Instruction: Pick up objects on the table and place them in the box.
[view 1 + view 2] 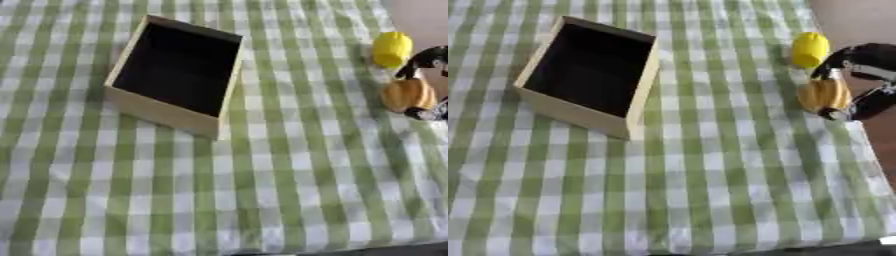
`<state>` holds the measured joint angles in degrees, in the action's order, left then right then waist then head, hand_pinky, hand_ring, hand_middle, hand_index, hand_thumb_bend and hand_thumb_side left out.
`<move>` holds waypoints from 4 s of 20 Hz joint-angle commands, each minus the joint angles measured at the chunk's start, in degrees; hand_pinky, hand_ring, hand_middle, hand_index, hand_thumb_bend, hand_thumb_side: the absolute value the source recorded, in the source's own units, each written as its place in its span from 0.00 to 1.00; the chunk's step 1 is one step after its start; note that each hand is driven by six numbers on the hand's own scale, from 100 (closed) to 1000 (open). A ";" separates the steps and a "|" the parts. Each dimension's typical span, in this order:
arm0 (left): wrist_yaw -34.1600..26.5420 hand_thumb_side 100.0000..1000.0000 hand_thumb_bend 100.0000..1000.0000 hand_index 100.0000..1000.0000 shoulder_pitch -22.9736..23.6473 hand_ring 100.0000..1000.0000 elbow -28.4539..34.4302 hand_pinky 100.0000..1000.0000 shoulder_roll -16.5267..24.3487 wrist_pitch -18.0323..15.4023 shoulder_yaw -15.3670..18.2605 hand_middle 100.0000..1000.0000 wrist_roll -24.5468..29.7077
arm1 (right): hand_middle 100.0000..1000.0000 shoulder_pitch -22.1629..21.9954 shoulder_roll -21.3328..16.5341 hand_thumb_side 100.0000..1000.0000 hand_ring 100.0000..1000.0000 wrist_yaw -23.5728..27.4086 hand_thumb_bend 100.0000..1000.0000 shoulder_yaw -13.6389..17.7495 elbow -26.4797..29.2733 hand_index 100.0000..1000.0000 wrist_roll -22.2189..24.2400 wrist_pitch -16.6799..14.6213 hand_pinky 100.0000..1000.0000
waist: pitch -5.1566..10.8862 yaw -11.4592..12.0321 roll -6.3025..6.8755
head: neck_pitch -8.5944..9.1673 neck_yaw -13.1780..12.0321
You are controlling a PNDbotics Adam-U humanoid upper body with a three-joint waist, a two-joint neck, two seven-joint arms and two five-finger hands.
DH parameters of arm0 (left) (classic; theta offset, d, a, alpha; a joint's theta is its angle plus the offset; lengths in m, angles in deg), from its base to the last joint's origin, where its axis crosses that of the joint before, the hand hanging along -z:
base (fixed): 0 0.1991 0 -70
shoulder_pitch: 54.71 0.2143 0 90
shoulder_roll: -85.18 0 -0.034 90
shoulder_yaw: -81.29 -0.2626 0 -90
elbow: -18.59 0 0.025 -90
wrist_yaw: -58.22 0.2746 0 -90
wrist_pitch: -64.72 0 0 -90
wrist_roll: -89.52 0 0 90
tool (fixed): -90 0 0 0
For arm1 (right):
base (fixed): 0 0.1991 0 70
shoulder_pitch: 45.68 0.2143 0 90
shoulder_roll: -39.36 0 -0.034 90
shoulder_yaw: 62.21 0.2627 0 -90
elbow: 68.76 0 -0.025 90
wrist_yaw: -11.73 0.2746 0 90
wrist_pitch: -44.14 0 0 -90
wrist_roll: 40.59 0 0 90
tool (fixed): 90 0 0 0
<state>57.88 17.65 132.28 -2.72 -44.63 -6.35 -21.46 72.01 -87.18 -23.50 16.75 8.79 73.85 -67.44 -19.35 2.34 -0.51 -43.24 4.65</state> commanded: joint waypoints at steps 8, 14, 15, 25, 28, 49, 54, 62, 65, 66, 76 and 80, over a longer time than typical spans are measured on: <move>-0.34 0.54 0.22 0.84 -0.59 0.71 0.90 0.59 0.19 0.26 0.22 0.71 0.22 | 0.50 0.93 -0.75 0.00 0.73 -1.61 0.33 0.03 -0.34 0.66 -4.46 2.61 0.79 | 0.94 0.04 -0.21 | 0.59 0.30; -0.42 0.54 0.22 0.84 -0.62 0.71 0.90 0.59 0.02 0.36 0.20 0.71 0.40 | 0.47 0.53 -0.57 0.16 0.67 0.04 0.17 -0.12 1.06 0.63 -7.63 4.05 0.76 | 0.93 -0.06 -0.32 | 0.45 0.28; -0.43 0.54 0.22 0.84 -0.63 0.71 0.90 0.59 0.00 0.35 0.22 0.71 0.41 | 0.45 0.53 -0.66 0.19 0.64 -0.04 0.16 -0.12 1.30 0.60 -8.11 4.35 0.74 | 0.95 -0.07 -0.34 | 0.47 0.33; -0.50 0.55 0.20 0.84 -0.53 0.72 0.90 0.59 -0.11 0.48 0.20 0.71 0.97 | 0.41 0.42 -0.93 0.22 0.59 1.41 0.00 -0.29 3.11 0.55 -9.62 6.76 0.69 | 1.09 -0.02 -0.62 | 0.60 0.41; -0.54 0.55 0.20 0.83 -0.46 0.72 0.90 0.59 -0.13 0.55 0.22 0.71 1.11 | 0.40 0.64 -1.64 0.21 0.58 2.27 0.00 0.26 4.82 0.54 -9.39 6.66 0.69 | 1.24 -0.11 -0.73 | 0.61 0.32; -1.68 0.53 0.22 0.84 -2.55 0.72 0.90 0.60 0.95 -0.02 -0.57 0.71 1.89 | 0.41 16.75 0.36 0.11 0.58 12.66 0.00 -5.96 25.46 0.54 -2.57 5.49 0.70 | 3.01 2.51 -2.23 | -0.61 1.32; -2.69 0.50 0.24 0.84 -5.03 0.73 0.90 0.61 1.31 -1.35 -0.58 0.71 1.09 | 0.41 24.43 8.00 0.06 0.58 15.54 0.00 -9.51 24.06 0.55 1.99 5.98 0.71 | 3.25 4.66 -2.21 | -0.86 3.72; -3.30 0.48 0.26 0.84 -7.66 0.73 0.90 0.62 1.69 -3.00 -0.39 0.71 -0.45 | 0.41 34.41 21.09 0.04 0.57 15.58 0.00 -12.91 10.76 0.55 7.69 5.45 0.72 | 2.67 6.00 -2.59 | -0.86 4.57; -3.69 0.47 0.27 0.84 -9.29 0.73 0.90 0.62 1.61 -3.44 -0.57 0.71 -0.56 | 0.41 35.78 24.42 0.03 0.57 14.92 0.00 -13.44 7.25 0.55 8.09 4.94 0.72 | 2.42 6.81 -2.59 | -0.86 5.28; -3.89 0.48 0.29 0.84 -9.93 0.73 0.90 0.62 1.53 -3.54 -0.67 0.71 -0.53 | 0.41 36.24 25.61 0.02 0.57 14.70 0.00 -13.45 5.89 0.55 8.05 4.72 0.72 | 2.32 7.16 -2.59 | -0.80 5.55; -5.12 0.47 0.27 0.84 -12.40 0.73 0.90 0.62 0.25 -3.86 -1.44 0.71 0.90 | 0.41 37.94 35.62 0.04 0.58 5.52 0.00 -12.75 -5.70 0.55 5.24 1.41 0.72 | 1.89 8.95 -2.70 | -0.15 6.67; -5.26 0.48 0.27 0.84 -12.26 0.73 0.90 0.62 -0.06 -3.60 -1.47 0.71 1.18 | 0.43 36.88 37.68 0.05 0.59 1.36 0.00 -13.14 -8.86 0.56 4.64 0.01 0.72 | 1.78 9.26 -2.84 | 0.23 6.53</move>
<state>53.01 6.04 132.28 -3.23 -48.28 -7.81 -20.55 107.97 -49.59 -20.70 3.33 0.40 78.71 -66.84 -18.58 11.49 -3.70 -43.68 11.14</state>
